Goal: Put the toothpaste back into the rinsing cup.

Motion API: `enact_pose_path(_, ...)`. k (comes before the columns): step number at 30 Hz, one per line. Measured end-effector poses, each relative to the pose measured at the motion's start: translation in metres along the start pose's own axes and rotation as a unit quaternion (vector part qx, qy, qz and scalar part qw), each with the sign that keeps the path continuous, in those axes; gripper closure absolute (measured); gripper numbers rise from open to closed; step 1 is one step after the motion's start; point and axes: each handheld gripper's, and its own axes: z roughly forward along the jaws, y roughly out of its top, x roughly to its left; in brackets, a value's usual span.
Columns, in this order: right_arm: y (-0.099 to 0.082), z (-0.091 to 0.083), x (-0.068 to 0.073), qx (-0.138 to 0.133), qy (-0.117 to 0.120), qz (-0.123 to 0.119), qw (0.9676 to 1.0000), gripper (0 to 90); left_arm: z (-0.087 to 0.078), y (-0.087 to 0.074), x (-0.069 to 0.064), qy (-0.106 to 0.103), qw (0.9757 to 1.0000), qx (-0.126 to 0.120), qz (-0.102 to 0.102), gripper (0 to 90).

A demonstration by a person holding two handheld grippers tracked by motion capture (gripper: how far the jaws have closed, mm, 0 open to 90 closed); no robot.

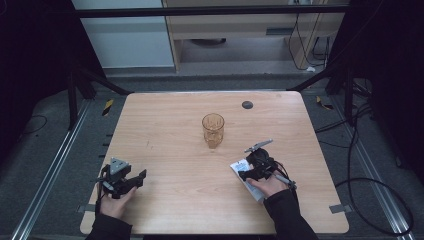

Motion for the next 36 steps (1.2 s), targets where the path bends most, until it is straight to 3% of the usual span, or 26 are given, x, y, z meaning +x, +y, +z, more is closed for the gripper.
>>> enact_pose_path(19, -0.007, 0.022, -0.001, 0.024, -0.011, 0.004, 0.9996, 36.4, 0.0, 0.0, 0.001, 0.001, 1.0, -0.001, -0.001, 37.2)
enact_pose_path(36, -0.008, 0.03, 0.003, 0.035, -0.02, -0.006, 0.9992, 36.8, 0.0, 0.0, 0.0, 0.001, 1.0, -0.001, 0.0, 37.3)
